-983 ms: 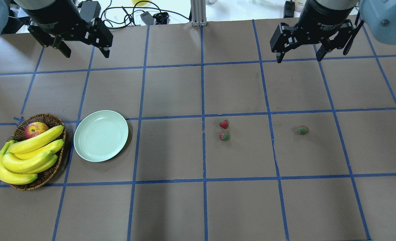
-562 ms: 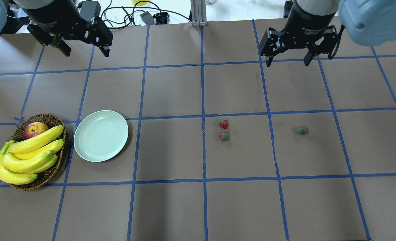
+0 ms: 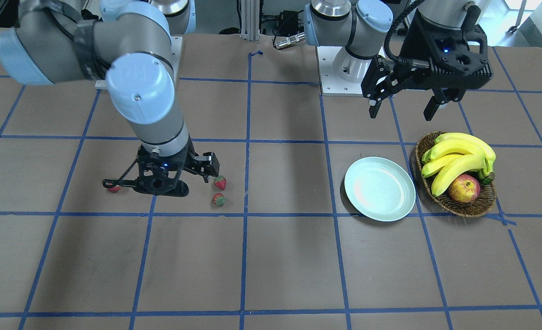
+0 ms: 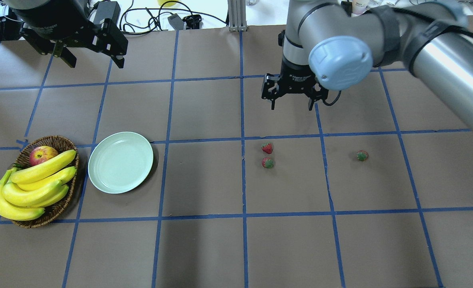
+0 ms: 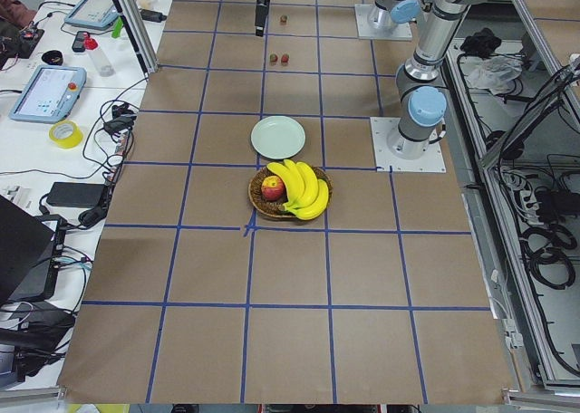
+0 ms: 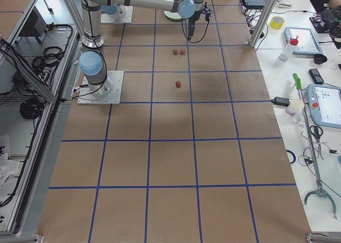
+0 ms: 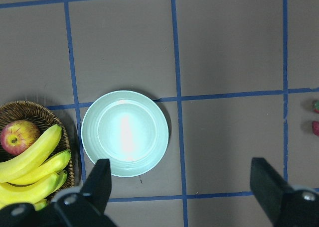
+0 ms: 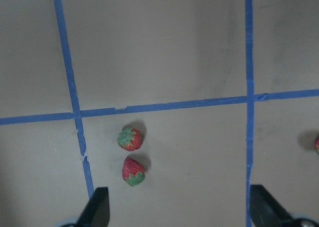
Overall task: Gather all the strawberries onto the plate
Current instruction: 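Move the right gripper down over the pair of red strawberries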
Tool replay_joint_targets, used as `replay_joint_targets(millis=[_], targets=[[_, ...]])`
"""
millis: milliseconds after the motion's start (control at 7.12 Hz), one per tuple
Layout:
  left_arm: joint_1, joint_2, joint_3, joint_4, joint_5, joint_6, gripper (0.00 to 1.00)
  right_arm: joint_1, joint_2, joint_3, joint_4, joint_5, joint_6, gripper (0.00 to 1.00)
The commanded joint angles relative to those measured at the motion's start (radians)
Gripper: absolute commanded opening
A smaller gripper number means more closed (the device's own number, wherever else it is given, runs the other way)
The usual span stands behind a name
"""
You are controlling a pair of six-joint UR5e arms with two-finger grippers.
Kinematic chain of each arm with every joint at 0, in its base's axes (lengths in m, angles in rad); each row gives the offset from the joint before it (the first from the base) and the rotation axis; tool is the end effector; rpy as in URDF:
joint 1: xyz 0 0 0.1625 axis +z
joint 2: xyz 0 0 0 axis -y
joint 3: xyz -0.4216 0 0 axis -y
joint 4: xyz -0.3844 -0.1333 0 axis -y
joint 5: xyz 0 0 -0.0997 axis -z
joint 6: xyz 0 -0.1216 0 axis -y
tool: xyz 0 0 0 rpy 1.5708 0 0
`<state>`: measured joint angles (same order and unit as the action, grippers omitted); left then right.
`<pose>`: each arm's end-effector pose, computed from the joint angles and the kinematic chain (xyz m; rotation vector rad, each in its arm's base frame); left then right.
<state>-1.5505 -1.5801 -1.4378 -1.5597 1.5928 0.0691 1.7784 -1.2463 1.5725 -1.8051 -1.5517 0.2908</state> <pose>-0.1204 -0.5031 0.5244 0.0735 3.1058 -0.2080 0.2536 -0.5461 0.3087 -0.1317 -3.1312 -0.1470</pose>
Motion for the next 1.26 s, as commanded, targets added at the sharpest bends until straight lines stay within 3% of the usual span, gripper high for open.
replay_joint_targets(millis=[0, 140, 562, 702, 843, 983, 1124], targets=[[0.012, 0.003, -0.003, -0.002, -0.016, 0.012, 1.0, 0.058, 0.089, 0.104, -0.193, -0.014, 0.053, 1.0], [0.013, 0.003, -0.003, -0.002, -0.014, 0.012, 1.0, 0.091, 0.118, 0.182, -0.32, -0.016, 0.053, 1.0], [0.021, 0.008, 0.005, 0.007, -0.005, 0.001, 1.0, 0.092, 0.162, 0.221, -0.396, -0.014, 0.05, 0.92], [0.021, 0.009, 0.0, 0.007, -0.01, 0.0, 1.0, 0.092, 0.162, 0.221, -0.399, -0.013, 0.05, 0.7], [0.024, 0.011, 0.003, 0.006, -0.01, -0.003, 1.0, 0.092, 0.159, 0.221, -0.396, -0.01, 0.051, 0.27], [0.029, 0.012, 0.007, 0.0, -0.008, -0.003, 1.0, 0.092, 0.156, 0.221, -0.392, -0.001, 0.051, 0.04], [0.029, 0.012, 0.005, 0.0, -0.013, -0.003, 1.0, 0.092, 0.154, 0.218, -0.392, 0.001, 0.053, 0.0]])
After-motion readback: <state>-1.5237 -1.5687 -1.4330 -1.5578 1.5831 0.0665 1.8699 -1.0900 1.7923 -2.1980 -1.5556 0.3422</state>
